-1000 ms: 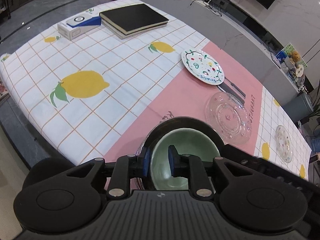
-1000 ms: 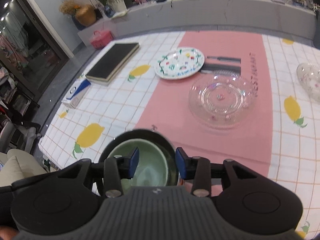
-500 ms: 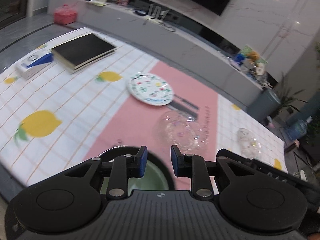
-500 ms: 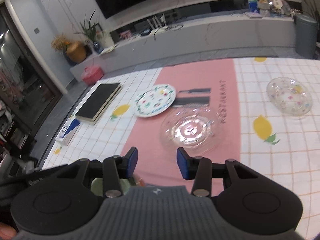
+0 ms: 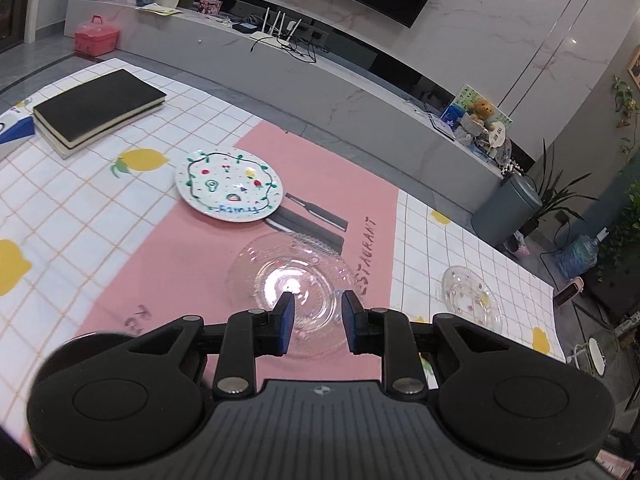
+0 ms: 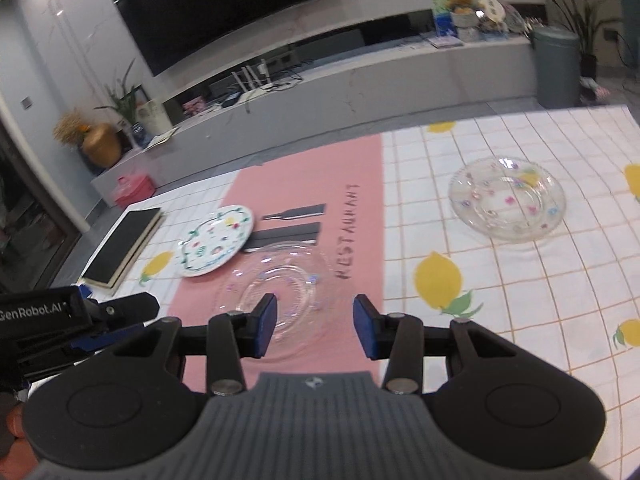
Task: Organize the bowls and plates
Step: 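Move the right tool to the clear dotted glass plate and grasp its rim, then lift the glass plate with the right tool and carry it toward the bowl stack, then lower the glass plate beside the bowls and open the right tool, then move the right tool to the second clear glass plate and grasp its rim, then lift the second glass plate and carry it toward the first glass plate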
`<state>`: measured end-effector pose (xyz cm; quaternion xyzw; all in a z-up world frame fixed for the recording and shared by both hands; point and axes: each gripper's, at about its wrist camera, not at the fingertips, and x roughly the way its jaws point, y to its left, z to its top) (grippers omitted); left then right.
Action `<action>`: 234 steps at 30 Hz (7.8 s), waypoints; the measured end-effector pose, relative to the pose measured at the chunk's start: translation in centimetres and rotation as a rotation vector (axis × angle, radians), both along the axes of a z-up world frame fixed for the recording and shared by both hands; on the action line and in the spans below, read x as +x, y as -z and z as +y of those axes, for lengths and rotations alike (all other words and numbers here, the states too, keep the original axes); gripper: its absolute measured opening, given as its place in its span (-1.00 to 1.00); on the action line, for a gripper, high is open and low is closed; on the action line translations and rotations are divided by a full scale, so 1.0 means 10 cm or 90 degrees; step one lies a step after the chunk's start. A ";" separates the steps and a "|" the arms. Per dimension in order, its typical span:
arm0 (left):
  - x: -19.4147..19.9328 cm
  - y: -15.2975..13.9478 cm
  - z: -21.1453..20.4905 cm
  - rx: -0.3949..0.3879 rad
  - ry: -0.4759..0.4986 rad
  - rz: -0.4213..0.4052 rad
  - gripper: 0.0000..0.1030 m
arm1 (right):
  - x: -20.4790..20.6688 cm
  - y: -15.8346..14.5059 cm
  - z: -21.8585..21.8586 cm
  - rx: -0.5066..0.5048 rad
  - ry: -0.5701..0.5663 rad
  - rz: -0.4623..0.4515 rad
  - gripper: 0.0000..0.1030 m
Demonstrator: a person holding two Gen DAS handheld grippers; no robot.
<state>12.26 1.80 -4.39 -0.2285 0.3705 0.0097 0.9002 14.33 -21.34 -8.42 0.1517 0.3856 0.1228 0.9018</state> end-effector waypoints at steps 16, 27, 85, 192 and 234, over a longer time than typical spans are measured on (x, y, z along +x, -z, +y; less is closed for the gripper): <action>0.65 0.56 0.04 0.047 -0.157 0.115 -0.45 | 0.62 0.59 0.08 0.043 -0.031 0.076 -0.48; 0.82 0.81 0.12 0.036 -0.236 0.146 -0.46 | 0.92 0.79 0.18 0.061 -0.048 0.105 -0.51; 0.44 0.82 -0.64 0.054 -0.030 0.096 -0.72 | 0.48 0.52 -0.66 0.066 0.072 0.134 -0.89; 1.29 0.75 -1.82 0.056 0.184 0.046 -0.22 | 0.81 0.64 -1.92 0.007 0.213 0.075 -0.33; 1.68 0.97 -1.79 0.010 0.173 0.027 -0.75 | 1.13 0.81 -2.12 0.103 0.204 0.055 -0.85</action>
